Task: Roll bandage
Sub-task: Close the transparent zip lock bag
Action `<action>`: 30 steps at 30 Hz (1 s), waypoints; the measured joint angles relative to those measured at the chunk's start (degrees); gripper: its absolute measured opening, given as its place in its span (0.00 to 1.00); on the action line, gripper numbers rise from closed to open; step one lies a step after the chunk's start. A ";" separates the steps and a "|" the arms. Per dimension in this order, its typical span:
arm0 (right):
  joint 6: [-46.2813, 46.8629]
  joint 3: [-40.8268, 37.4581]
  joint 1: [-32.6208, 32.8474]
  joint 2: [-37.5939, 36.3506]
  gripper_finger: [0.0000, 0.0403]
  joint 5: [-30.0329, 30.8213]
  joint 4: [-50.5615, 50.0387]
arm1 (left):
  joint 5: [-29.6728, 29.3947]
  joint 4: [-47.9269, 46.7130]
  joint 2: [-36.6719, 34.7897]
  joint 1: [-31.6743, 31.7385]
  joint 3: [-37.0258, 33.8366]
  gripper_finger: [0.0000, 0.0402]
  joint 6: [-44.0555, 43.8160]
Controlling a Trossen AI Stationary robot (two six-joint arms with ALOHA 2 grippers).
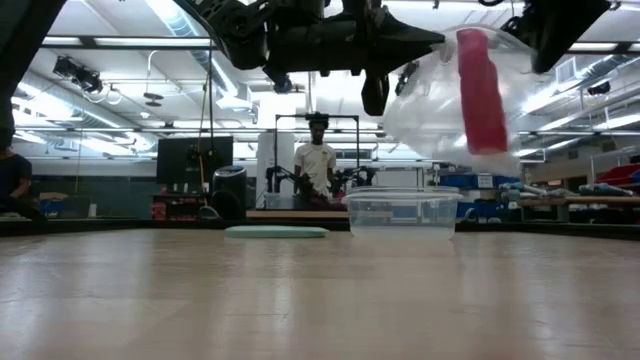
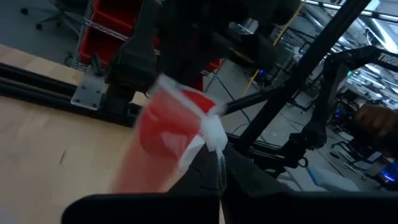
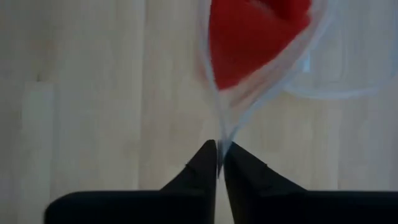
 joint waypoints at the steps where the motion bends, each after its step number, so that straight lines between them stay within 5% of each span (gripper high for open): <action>1: -0.05 0.00 -0.08 0.00 0.10 0.18 -0.17 | 0.17 0.06 0.00 -0.01 0.00 0.00 0.00; 11: -0.67 0.00 -0.26 0.16 0.35 0.31 3.86 | -0.02 1.81 0.00 -0.01 0.00 0.00 0.26; 15: -2.01 0.00 -0.27 0.87 0.27 2.04 4.62 | -0.63 2.00 0.00 -0.02 0.00 0.00 0.66; 20: -4.43 0.00 -0.86 1.86 0.03 1.47 3.20 | -0.68 3.01 0.04 -0.05 0.00 0.00 0.41; 24: -4.22 1.04 -2.37 1.79 0.01 2.18 0.20 | 1.58 0.48 0.04 0.32 0.00 0.00 -1.16; 27: -4.68 1.09 -3.23 2.26 0.01 -3.77 0.11 | 2.28 -1.42 0.04 0.61 0.00 0.00 -1.18; 30: -4.60 1.05 -3.21 2.66 0.00 -1.00 -0.52 | 2.81 -1.68 0.07 0.94 0.00 0.00 -1.18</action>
